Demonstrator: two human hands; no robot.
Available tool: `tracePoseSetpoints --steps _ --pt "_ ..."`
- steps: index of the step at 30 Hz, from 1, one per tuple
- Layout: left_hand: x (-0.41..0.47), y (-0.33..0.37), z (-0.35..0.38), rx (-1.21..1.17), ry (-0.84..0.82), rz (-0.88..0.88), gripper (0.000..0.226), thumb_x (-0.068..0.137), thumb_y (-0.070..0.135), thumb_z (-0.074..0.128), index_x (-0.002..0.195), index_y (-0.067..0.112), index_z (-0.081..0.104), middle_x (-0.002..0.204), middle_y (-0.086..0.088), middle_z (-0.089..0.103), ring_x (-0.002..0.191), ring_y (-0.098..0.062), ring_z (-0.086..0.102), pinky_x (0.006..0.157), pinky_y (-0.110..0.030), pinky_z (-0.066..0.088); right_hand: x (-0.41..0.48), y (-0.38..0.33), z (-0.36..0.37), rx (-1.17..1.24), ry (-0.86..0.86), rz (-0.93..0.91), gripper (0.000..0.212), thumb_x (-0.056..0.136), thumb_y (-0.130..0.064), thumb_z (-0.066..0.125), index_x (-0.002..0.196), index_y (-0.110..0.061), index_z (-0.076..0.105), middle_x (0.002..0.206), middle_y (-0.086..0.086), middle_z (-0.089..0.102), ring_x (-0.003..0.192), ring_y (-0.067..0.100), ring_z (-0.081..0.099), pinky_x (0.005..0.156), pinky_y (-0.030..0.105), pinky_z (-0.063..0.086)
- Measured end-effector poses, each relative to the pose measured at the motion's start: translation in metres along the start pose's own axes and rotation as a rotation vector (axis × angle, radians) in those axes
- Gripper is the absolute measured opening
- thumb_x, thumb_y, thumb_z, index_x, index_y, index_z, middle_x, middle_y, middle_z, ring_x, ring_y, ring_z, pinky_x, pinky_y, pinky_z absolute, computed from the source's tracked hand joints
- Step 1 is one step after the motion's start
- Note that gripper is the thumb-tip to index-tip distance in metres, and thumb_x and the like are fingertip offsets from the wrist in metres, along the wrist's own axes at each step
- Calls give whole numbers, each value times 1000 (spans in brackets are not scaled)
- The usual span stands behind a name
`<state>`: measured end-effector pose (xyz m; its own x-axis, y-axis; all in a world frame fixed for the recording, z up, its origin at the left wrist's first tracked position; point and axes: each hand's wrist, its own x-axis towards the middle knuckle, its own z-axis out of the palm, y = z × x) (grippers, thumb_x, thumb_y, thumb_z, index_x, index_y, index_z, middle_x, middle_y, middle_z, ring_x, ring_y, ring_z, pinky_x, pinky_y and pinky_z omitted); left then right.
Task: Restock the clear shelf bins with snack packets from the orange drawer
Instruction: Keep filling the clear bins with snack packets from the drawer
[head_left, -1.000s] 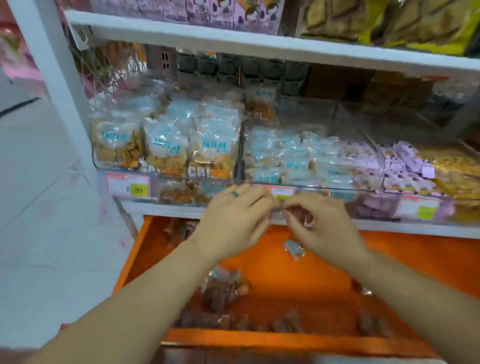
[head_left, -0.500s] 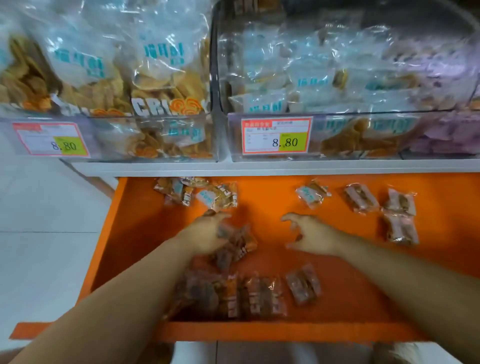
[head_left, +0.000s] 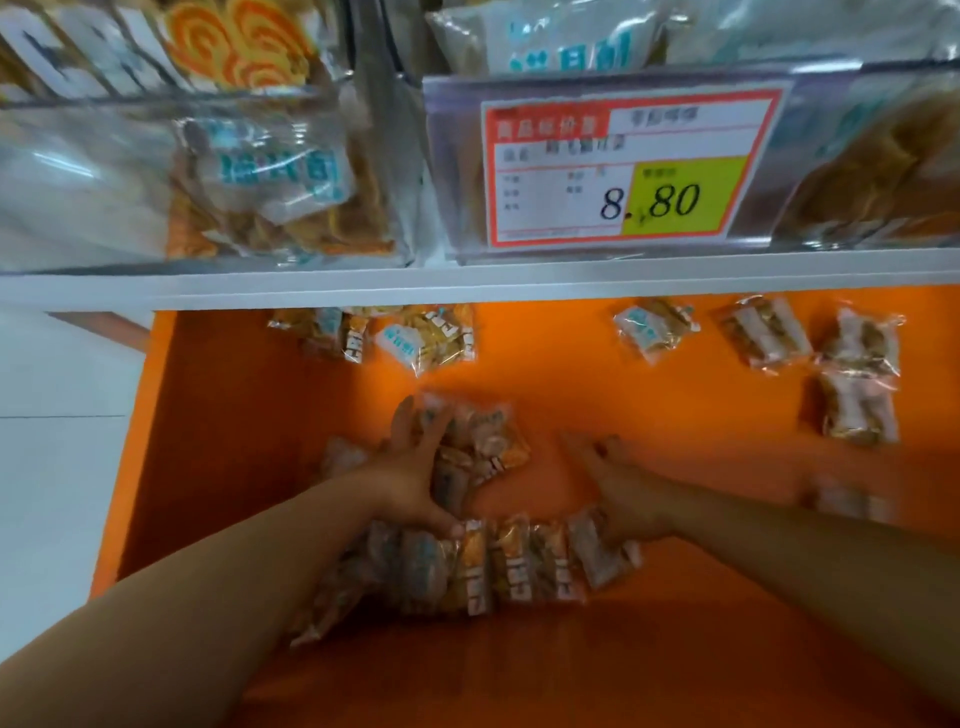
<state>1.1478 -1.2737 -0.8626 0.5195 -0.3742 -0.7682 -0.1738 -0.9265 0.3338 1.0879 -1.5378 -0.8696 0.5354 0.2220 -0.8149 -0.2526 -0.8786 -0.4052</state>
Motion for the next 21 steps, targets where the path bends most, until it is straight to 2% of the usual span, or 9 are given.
tracePoseSetpoints --steps 3,5,6,8,11,13,15,18,21 --pt "-2 5 1 -113 14 18 135 65 46 84 148 34 -22 152 -9 -32 144 -32 -17 116 -40 15 -5 -5 -5 43 -29 -115 126 75 1 73 143 -45 -23 156 19 -7 104 41 58 42 12 39" --pt "-2 7 2 -119 13 45 129 66 45 83 150 35 -13 157 -9 -5 145 -31 7 113 -36 24 -4 -4 -9 118 29 -161 128 74 2 73 140 -51 -22 151 24 16 75 23 62 42 16 42" --pt "-2 9 2 -129 14 59 124 67 43 83 150 36 -9 156 -8 4 142 -29 17 111 -35 28 -1 -1 -10 163 40 -164 127 74 2 73 139 -53 -21 147 22 24 73 20 61 44 17 44" --pt "-4 13 0 -175 5 76 118 68 40 83 150 39 -2 154 -6 12 139 -27 26 108 -34 33 -2 -7 -16 168 61 -168 125 74 -2 75 141 -48 -19 145 18 26 88 23 61 50 17 45" --pt "-7 20 -6 -219 -111 97 120 67 47 82 150 40 -4 157 -1 4 142 -27 21 111 -35 31 0 -9 -26 152 96 -161 118 76 -12 77 147 -40 -13 144 10 26 107 19 48 61 11 40" --pt "-11 26 -4 -71 -204 112 127 66 50 82 147 41 -15 158 1 -10 144 -29 16 113 -37 28 2 -8 -28 137 101 -160 112 77 -14 76 149 -35 -6 140 3 30 114 17 42 73 8 40" --pt "-13 32 2 113 -233 137 131 65 47 83 145 42 -22 157 1 -19 142 -31 18 114 -42 28 3 -5 -25 134 112 -148 109 75 -15 78 149 -40 1 148 7 23 126 25 37 86 19 42" --pt "-12 33 13 138 -177 183 127 65 38 85 147 41 -11 155 5 -11 138 -30 26 111 -41 34 6 -4 -20 167 149 -145 100 72 -16 80 146 -43 18 145 10 25 126 26 39 88 25 47" --pt "-13 31 15 -11 -137 196 112 70 28 83 149 38 4 152 8 3 133 -22 32 99 -26 41 7 -5 -18 177 185 -164 91 68 -21 83 140 -40 31 145 7 27 122 23 41 90 26 46"
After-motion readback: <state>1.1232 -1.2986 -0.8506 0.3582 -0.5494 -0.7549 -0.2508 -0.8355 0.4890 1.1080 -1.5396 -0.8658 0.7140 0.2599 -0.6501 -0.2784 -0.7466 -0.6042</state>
